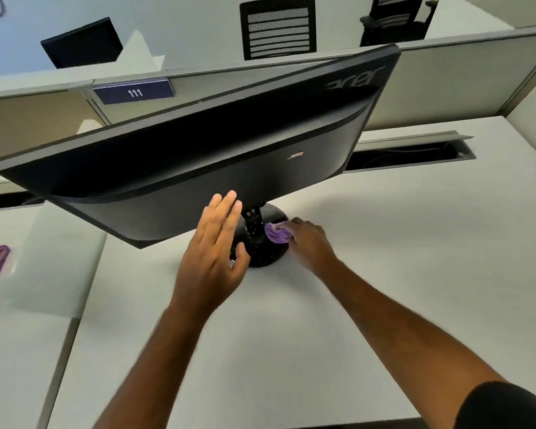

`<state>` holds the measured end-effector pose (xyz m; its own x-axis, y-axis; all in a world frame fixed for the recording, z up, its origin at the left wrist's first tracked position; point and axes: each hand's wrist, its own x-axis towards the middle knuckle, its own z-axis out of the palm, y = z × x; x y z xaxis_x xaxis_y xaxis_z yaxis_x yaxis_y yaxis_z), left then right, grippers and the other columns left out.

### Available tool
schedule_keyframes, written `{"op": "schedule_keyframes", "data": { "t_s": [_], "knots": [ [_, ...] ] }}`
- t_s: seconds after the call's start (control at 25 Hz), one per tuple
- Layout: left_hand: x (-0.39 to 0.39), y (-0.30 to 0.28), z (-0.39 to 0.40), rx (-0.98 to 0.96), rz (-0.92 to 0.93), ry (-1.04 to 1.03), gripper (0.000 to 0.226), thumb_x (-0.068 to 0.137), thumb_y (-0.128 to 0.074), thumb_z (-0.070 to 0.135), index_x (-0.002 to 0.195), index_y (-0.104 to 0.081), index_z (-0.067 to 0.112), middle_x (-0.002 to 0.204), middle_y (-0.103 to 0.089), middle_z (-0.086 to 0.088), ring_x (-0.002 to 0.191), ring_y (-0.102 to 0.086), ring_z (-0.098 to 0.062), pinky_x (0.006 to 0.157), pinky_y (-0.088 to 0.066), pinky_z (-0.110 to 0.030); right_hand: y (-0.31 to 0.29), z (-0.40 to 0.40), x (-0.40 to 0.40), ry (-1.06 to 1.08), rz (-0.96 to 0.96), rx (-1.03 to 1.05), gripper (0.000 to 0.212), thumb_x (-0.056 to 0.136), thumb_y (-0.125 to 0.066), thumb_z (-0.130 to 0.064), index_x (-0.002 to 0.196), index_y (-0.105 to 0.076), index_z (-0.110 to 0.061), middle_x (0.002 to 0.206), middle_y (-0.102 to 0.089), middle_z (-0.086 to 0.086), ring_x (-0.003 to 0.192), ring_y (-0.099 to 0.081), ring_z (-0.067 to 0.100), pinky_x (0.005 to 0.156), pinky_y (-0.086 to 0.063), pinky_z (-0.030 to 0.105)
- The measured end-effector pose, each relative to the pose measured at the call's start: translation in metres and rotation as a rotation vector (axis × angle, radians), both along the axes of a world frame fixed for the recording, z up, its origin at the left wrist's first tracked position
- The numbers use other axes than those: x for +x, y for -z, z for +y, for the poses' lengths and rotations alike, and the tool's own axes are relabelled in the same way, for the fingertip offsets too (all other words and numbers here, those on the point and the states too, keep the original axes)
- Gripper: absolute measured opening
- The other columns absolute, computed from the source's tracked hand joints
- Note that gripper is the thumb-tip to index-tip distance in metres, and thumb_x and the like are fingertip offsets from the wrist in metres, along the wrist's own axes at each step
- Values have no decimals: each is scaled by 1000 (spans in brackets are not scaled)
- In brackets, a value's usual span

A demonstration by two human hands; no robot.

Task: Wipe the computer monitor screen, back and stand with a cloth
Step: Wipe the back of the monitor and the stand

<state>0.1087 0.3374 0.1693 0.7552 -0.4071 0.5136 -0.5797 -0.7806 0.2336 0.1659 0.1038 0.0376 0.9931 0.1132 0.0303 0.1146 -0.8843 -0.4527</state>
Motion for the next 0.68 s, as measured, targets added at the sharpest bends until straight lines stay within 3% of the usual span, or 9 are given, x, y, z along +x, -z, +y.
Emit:
{"op": "schedule_keyframes", "data": {
  "t_s": [0.12, 0.24, 0.36, 0.52, 0.68],
  "knots": [
    [-21, 51, 20, -64, 169, -85, 71, 93, -67, 9, 159, -38, 4, 168, -32, -4, 159, -22, -18, 129, -24, -33, -1, -1, 19, 22, -128, 110, 54, 88, -57, 2, 136, -62, -24, 136, -60, 3, 125, -56, 26, 103, -51, 42],
    [-35, 111, 46, -86, 421, -230, 71, 99, -62, 19, 162, -33, 9, 170, -27, 0, 159, -17, -12, 128, -27, -38, 3, 12, 35, -128, -6, -8, 55, 92, -58, -3, 145, -55, -14, 152, -51, 9, 142, -42, 33, 121, -31, 42],
    [-42, 159, 71, -77, 639, -343, 70, 106, -48, 34, 167, -19, 14, 171, -7, 10, 160, -2, -8, 130, -20, -44, 16, 20, 41, -193, 31, -64, 52, 97, -58, -7, 148, -53, -14, 151, -52, 7, 144, -42, 29, 121, -25, 39],
    [-40, 196, 84, 27, 706, -361, 78, 103, -24, 55, 167, -6, 14, 173, 7, 9, 160, 12, -9, 132, -1, -38, 33, 29, 41, -114, 41, -226, 52, 96, -56, -10, 147, -52, -20, 148, -53, 3, 142, -42, 29, 117, -31, 51],
    [-37, 214, 77, 110, 670, -438, 84, 103, -21, 62, 167, -7, 10, 175, 0, -2, 162, 3, -23, 132, 1, -43, 36, 37, 22, -77, -22, -304, 60, 86, -62, -7, 144, -55, -22, 140, -58, 1, 130, -50, 32, 106, -39, 54]
  ]
}}
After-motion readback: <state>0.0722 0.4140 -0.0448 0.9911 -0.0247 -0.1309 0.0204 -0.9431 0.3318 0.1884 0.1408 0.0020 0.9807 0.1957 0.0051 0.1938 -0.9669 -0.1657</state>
